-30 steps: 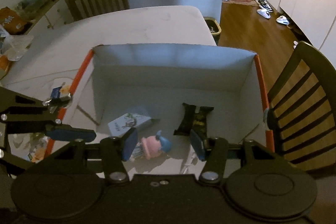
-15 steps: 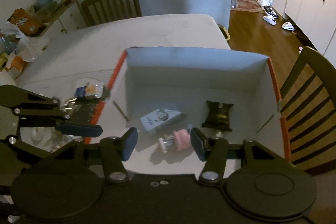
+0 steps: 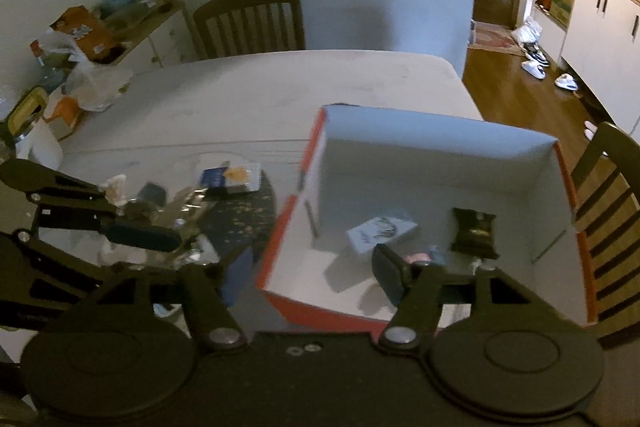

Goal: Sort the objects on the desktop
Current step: 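Move both grippers back from the shoebox to the pile on the turntable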

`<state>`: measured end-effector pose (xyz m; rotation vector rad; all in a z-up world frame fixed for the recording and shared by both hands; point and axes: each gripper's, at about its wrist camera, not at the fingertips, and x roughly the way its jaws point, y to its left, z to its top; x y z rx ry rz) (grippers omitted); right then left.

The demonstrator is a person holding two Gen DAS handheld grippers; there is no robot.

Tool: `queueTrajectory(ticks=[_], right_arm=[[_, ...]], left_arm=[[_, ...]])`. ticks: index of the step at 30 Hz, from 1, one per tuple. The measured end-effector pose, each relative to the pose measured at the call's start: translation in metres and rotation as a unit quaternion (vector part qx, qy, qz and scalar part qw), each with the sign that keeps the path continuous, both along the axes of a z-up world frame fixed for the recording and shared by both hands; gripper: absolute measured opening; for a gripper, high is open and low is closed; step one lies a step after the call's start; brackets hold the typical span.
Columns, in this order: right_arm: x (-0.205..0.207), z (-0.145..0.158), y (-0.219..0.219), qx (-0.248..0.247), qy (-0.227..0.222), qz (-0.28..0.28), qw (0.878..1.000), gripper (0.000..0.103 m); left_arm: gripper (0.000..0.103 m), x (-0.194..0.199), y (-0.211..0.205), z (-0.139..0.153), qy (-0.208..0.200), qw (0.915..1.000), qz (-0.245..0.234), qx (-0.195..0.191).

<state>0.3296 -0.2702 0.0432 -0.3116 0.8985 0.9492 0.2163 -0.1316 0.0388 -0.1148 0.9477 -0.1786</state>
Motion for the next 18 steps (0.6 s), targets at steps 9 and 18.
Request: queueTrajectory(ticks=[9,18], right_arm=[[-0.051,-0.001,0.035,0.010,-0.008,0.029,0.999,0.075],[-0.091,-0.015,0.069,0.010,0.002,0.038,0.999,0.078]], left_arm=[[0.051,-0.046,0.048,0.001,-0.007,0.9987,0.049,0.014],[0.069,-0.082,0.091,-0.008,-0.008,0.9957,0.087,0.031]])
